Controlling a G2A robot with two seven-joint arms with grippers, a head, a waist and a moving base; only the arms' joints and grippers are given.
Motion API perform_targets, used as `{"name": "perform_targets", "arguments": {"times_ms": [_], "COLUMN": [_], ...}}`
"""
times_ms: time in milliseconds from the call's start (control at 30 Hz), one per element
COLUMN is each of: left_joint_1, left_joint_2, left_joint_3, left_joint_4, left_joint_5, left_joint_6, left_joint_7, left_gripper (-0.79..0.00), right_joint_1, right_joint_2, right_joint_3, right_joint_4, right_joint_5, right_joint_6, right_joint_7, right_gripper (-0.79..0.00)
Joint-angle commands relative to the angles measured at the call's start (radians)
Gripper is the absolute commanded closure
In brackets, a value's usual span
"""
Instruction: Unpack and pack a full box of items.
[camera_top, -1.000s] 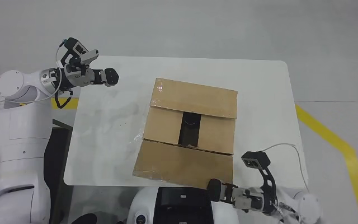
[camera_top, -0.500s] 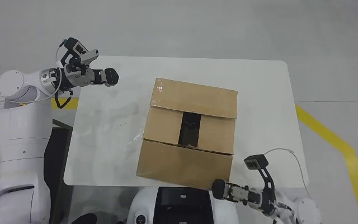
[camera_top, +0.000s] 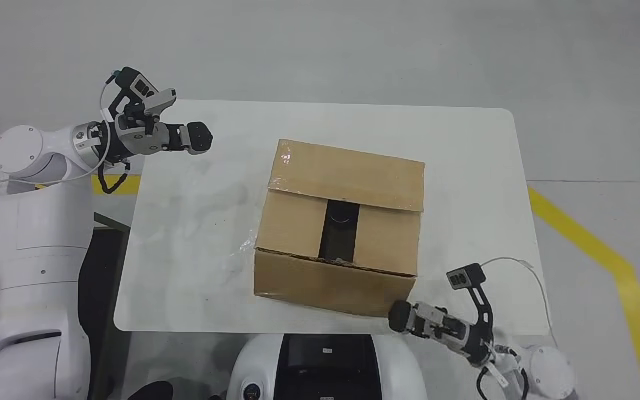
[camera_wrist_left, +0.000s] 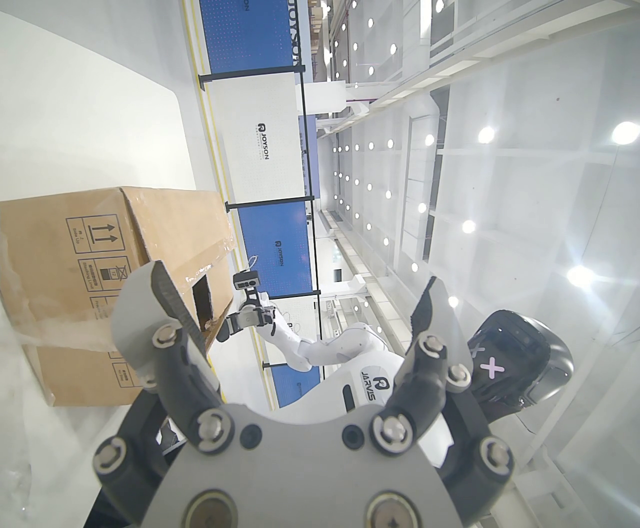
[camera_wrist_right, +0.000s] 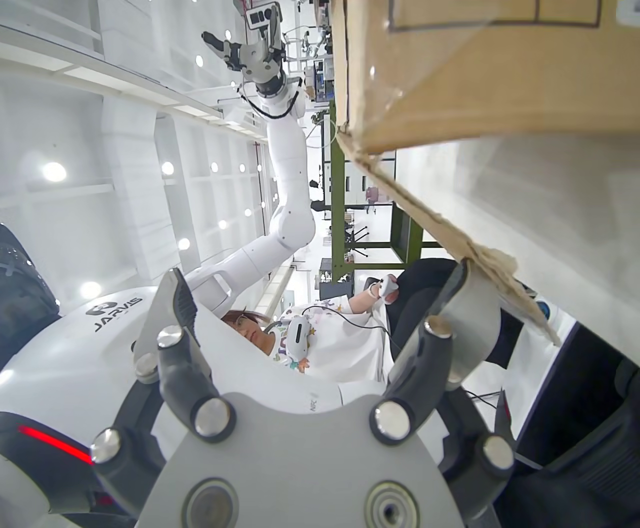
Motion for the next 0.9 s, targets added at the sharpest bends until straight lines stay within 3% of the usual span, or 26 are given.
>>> {"name": "perform_targets", "arguments": {"times_ms": [0, 567, 867], "left_joint_1": [0.000, 0.000, 0.000], "left_joint_2": [0.000, 0.000, 0.000], "left_joint_3": [0.000, 0.000, 0.000], "left_joint_4": [0.000, 0.000, 0.000], "left_joint_5": [0.000, 0.000, 0.000], "left_joint_6": [0.000, 0.000, 0.000], "left_joint_7": [0.000, 0.000, 0.000], "left_gripper": [-0.785, -0.785, -0.785], "right_joint_1": [0.012, 0.070, 0.086], "right_joint_2": [-0.001, 0.000, 0.001], "right_joint_3": [-0.005, 0.016, 0.025], "right_joint_4": [0.009, 0.068, 0.042], "right_joint_5": [-0.009, -0.048, -0.038], "right_joint_6": [0.002, -0.005, -0.015], "right_joint_7": [-0.020, -0.128, -0.129], "right_gripper": [-0.785, -0.785, -0.785]}}
